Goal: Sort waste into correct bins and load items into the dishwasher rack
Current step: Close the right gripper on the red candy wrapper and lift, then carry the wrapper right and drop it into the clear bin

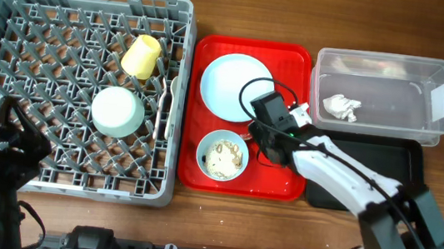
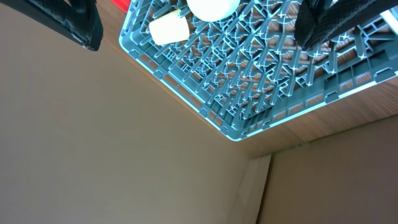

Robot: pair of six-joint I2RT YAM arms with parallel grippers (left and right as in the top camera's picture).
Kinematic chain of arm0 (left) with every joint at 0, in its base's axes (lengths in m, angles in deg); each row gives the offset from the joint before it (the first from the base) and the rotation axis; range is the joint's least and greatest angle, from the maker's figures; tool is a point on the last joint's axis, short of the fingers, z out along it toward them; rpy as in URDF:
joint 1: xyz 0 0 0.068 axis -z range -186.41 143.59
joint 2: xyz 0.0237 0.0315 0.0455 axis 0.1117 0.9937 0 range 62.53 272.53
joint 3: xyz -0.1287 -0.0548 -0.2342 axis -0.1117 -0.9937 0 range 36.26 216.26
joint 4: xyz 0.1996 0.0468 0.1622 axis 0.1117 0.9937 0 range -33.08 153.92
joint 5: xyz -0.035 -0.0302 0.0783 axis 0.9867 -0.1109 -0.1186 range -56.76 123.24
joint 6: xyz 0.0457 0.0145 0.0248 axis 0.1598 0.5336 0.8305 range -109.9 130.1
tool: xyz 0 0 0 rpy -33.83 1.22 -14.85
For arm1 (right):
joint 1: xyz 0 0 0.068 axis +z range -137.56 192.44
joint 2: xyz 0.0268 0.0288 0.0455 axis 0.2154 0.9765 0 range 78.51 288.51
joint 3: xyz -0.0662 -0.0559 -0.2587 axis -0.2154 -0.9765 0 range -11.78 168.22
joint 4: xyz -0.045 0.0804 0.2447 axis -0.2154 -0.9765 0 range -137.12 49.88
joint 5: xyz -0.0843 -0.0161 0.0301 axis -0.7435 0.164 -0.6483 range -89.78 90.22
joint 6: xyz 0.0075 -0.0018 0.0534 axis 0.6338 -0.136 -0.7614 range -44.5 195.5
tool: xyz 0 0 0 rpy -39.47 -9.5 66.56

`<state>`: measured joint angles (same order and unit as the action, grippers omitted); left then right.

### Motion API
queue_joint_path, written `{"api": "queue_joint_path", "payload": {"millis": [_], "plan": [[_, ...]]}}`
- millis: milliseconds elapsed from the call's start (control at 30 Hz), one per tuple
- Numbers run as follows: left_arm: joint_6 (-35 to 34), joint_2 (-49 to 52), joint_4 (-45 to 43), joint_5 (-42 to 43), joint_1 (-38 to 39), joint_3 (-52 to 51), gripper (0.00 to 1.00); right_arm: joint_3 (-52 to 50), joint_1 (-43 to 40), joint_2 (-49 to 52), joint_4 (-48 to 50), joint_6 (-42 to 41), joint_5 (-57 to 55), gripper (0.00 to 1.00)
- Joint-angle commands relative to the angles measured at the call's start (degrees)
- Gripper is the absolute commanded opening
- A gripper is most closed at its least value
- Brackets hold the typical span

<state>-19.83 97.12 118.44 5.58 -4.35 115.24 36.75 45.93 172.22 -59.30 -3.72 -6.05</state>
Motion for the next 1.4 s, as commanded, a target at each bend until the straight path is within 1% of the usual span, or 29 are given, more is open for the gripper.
{"api": "queue_joint_path", "payload": {"millis": [0,167,400,433,467,600,633,700,733,800,833,867,900,967,1033,1100,1167,1267,1367], "plan": [[-0.57,-0.04,-0.13,-0.92,-0.44,0.33,1.00,-0.39,0.20,-2.47,0.26,0.59,0.70,0.45],[-0.57,-0.04,-0.13,-0.94,-0.44,0.33,1.00,-0.42,0.46,0.87,-1.03,-1.88,2.21,0.45],[-0.57,-0.04,-0.13,-0.94,-0.44,0.33,1.00,-0.42,0.46,4.33,-0.52,-1.92,2.03,0.46],[-0.57,-0.04,-0.13,-0.94,-0.44,0.33,1.00,-0.44,0.46,4.35,-0.52,-1.90,1.40,0.44],[-0.57,-0.04,-0.13,-0.92,-0.44,0.33,1.00,-0.46,0.46,4.35,-0.55,-1.79,0.31,0.41],[-0.57,-0.04,-0.13,-0.92,-0.44,0.33,1.00,-0.46,0.46,4.35,-0.55,-1.70,-0.17,0.15],[-0.57,-0.04,-0.13,-0.92,-0.44,0.33,1.00,-0.44,0.46,4.33,-0.55,-0.57,-0.11,0.04],[-0.57,-0.04,-0.13,-0.94,-0.44,0.33,1.00,-0.39,0.46,3.63,-0.42,1.29,0.46,0.04],[-0.57,-0.04,-0.13,-0.94,-0.44,0.33,1.00,-0.37,0.44,1.95,-0.85,1.77,0.66,0.04],[-0.57,-0.04,-0.13,-0.92,-0.44,0.33,1.00,-0.11,0.39,-2.36,-0.98,6.23,0.55,0.04],[-0.57,-0.04,-0.13,-0.94,-0.44,0.33,1.00,0.28,0.39,-5.64,-0.98,10.23,0.44,0.04],[-0.57,-0.04,-0.13,-0.92,-0.44,0.33,1.00,0.85,0.37,-11.10,-0.98,15.82,0.37,0.04],[-0.57,-0.04,-0.13,-0.94,-0.44,0.33,1.00,1.07,0.35,-14.71,-1.07,18.51,-0.15,0.04],[-0.57,-0.04,-0.13,-0.92,-0.44,0.33,1.00,1.07,-0.42,-21.27,-2.75,19.15,-3.10,0.04],[-0.57,-0.04,-0.13,-0.92,-0.44,0.33,1.00,1.07,-3.76,-25.99,-5.07,19.06,-6.99,0.04],[-0.57,-0.04,-0.13,-0.92,-0.44,0.33,1.00,1.07,-8.59,-27.50,-6.08,19.10,-8.83,0.04],[-0.57,-0.04,-0.13,-0.94,-0.44,0.33,1.00,1.07,-14.21,-27.28,-6.25,19.23,-8.76,0.04],[-0.57,-0.04,-0.13,-0.94,-0.44,0.33,1.00,1.07,-24.96,-25.18,-5.33,19.28,-8.57,0.04],[-0.57,-0.04,-0.13,-0.94,-0.44,0.33,1.00,1.07,-31.30,-23.82,-4.42,19.28,-7.56,0.04]]}}
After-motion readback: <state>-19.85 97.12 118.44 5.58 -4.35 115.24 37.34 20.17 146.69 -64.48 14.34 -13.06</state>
